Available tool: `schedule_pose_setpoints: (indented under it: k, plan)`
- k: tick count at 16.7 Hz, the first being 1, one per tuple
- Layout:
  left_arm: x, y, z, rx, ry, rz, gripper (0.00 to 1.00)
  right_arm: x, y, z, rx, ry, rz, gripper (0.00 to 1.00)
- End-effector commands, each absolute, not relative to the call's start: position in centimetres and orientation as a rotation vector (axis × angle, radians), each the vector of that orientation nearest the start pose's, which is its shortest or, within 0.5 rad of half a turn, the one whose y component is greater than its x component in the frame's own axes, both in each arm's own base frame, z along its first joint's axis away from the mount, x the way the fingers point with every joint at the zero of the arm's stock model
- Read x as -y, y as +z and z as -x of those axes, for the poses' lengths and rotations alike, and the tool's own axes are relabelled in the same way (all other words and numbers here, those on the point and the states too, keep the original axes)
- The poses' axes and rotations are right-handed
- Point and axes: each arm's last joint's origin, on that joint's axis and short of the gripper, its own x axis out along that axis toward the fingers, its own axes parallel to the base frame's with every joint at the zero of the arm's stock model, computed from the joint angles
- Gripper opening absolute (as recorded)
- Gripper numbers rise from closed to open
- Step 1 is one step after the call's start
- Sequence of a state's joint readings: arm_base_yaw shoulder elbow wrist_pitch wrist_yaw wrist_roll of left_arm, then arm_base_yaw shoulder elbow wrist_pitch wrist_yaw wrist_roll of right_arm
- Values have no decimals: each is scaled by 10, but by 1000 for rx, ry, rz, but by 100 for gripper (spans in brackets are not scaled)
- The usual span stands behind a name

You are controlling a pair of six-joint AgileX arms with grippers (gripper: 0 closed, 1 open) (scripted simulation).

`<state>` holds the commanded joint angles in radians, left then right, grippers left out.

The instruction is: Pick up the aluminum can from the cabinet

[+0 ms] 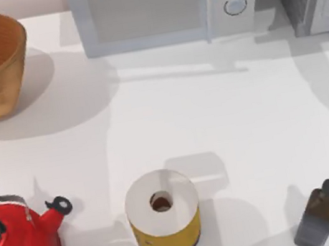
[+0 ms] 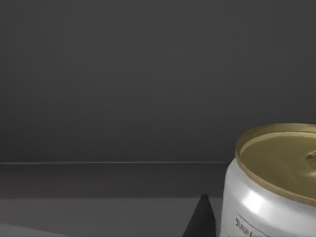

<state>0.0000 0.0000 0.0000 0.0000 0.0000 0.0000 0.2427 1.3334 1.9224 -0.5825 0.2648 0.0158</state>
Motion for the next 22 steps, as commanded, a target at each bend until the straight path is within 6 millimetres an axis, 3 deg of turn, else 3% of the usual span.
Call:
schedule_pose_setpoints:
  k: [3, 6, 10, 13, 19, 22]
  plan:
    - [1, 160, -106, 0, 0, 0, 100, -52, 544, -224, 17, -14, -6, 0]
    - [1, 160, -106, 0, 0, 0, 100, -45, 537, -210, 32, -19, -9, 0]
    - [1, 160, -106, 0, 0, 0, 100, -32, 500, -181, 27, -18, -7, 0]
    - [1, 160, -106, 0, 0, 0, 100, -22, 444, -159, -8, -11, -1, 0]
    - [1, 160, -106, 0, 0, 0, 100, -7, 281, -123, -104, -2, 6, 0]
    - [1, 160, -106, 0, 0, 0, 100, -3, 217, -111, -88, -1, 2, 0]
